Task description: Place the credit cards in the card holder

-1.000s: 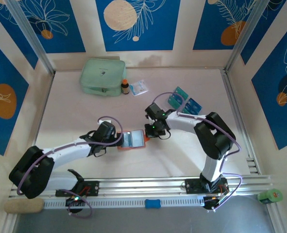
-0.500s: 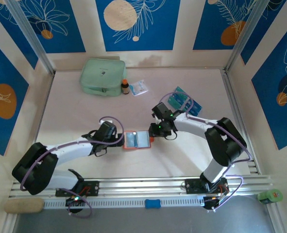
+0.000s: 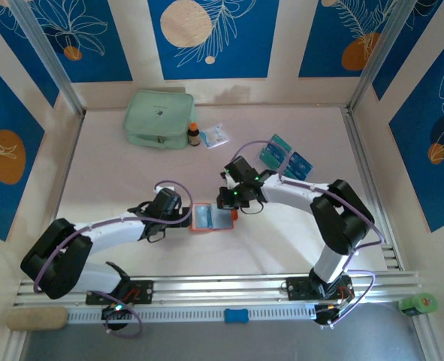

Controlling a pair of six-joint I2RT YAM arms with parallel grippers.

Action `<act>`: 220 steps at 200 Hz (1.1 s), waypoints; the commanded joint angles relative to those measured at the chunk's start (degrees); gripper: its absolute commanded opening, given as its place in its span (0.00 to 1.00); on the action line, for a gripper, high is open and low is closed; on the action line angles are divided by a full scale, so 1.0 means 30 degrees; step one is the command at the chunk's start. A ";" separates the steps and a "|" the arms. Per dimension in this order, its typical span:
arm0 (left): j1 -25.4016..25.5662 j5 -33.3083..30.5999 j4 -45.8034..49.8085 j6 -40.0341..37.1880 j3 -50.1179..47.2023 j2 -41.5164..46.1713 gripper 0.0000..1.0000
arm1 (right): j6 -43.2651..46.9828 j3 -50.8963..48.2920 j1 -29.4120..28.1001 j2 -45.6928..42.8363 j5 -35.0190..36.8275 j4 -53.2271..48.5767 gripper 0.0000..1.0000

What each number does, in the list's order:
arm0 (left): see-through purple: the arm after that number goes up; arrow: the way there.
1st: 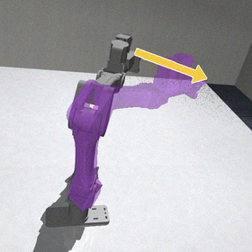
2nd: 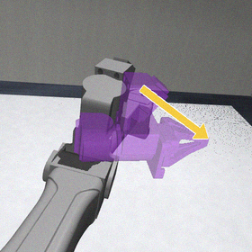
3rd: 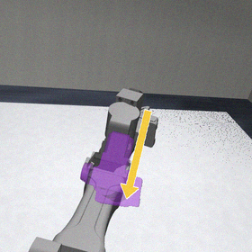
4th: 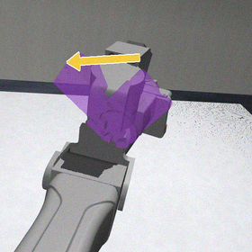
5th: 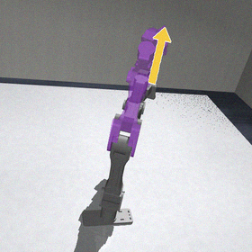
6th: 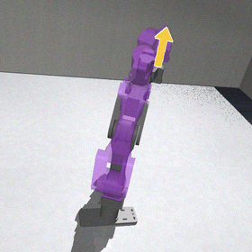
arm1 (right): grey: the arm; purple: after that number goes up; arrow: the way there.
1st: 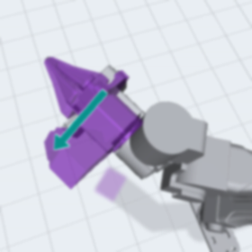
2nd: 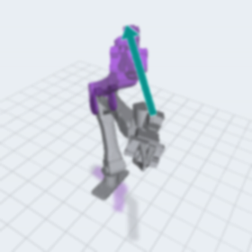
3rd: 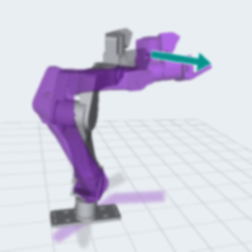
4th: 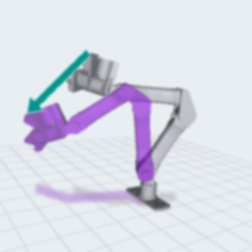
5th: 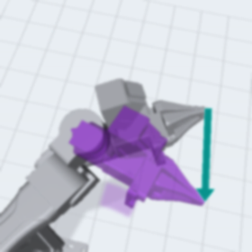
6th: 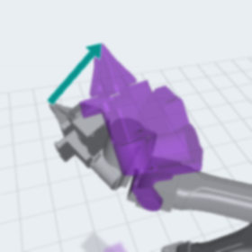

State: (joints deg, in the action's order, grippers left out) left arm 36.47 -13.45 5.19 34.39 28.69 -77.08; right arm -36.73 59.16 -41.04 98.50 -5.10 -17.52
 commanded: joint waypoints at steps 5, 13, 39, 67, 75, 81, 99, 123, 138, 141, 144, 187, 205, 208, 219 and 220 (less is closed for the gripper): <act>-0.0203 0.0646 -0.0472 -0.0181 -0.0013 -0.0741 1.00 | -0.0646 0.0611 -0.0482 0.0860 -0.1119 0.0763 0.00; -0.0206 0.0646 -0.0518 -0.0191 -0.0013 -0.0733 1.00 | -0.0676 0.0670 -0.0579 0.1050 -0.1141 0.0828 0.00; -0.0203 0.0683 -0.0566 -0.0183 -0.0070 -0.0770 1.00 | -0.0794 0.0701 -0.0763 0.1528 -0.1228 0.1056 0.00; -0.0210 0.0705 -0.0633 -0.0174 -0.0129 -0.0821 1.00 | -0.0903 0.0759 -0.0880 0.1880 -0.1346 0.1232 0.00; -0.0218 0.0705 -0.0646 -0.0169 -0.0114 -0.0822 1.00 | -0.0911 0.0786 -0.0911 0.1993 -0.1354 0.1262 0.00; -0.0203 0.0705 -0.0647 -0.0172 -0.0125 -0.0848 1.00 | -0.0940 0.0804 -0.0940 0.2070 -0.1349 0.1291 0.00; -0.0218 0.0705 -0.0690 -0.0166 -0.0103 -0.0872 1.00 | -0.0991 0.0847 -0.0999 0.2343 -0.1404 0.1378 0.00; -0.0203 0.0742 -0.0725 -0.0202 -0.0100 -0.0942 1.00 | -0.1035 0.1005 -0.1114 0.2828 -0.1577 0.1474 0.00; -0.0206 0.0756 -0.0763 -0.0207 -0.0071 -0.1051 1.00 | -0.1057 0.1162 -0.1246 0.3117 -0.1722 0.1527 0.00; -0.0203 0.0763 -0.0764 -0.0198 -0.0070 -0.1055 1.00 | -0.1057 0.1209 -0.1261 0.3181 -0.1748 0.1532 0.00; -0.0203 0.0763 -0.0778 -0.0186 -0.0070 -0.1070 1.00 | -0.1057 0.1248 -0.1303 0.3240 -0.1755 0.1518 0.00; -0.0203 0.0822 -0.0851 -0.0190 -0.0041 -0.1158 1.00 | -0.1188 0.1551 -0.1614 0.3573 -0.1834 0.1471 0.00; -0.0219 0.0866 -0.0883 -0.0194 -0.0041 -0.1172 1.00 | -0.1291 0.1551 -0.1614 0.3655 -0.1986 0.1560 0.00; -0.0220 0.0853 -0.0866 -0.0208 -0.0041 -0.1147 1.00 | -0.1292 0.1551 -0.1607 0.3644 -0.1990 0.1562 0.00; -0.0205 0.0852 -0.0802 -0.0190 -0.0019 -0.1096 1.00 | -0.1292 0.1522 -0.1586 0.3520 -0.2020 0.1533 0.00; -0.0204 0.0852 -0.0798 -0.0202 -0.0016 -0.1090 1.00 | -0.1292 0.1522 -0.1585 0.3507 -0.2020 0.1533 0.00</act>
State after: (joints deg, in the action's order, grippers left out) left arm 36.49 -14.02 4.97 34.15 28.84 -77.87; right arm -39.70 62.89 -45.39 108.33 -9.28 -12.62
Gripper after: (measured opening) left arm 0.998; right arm 0.054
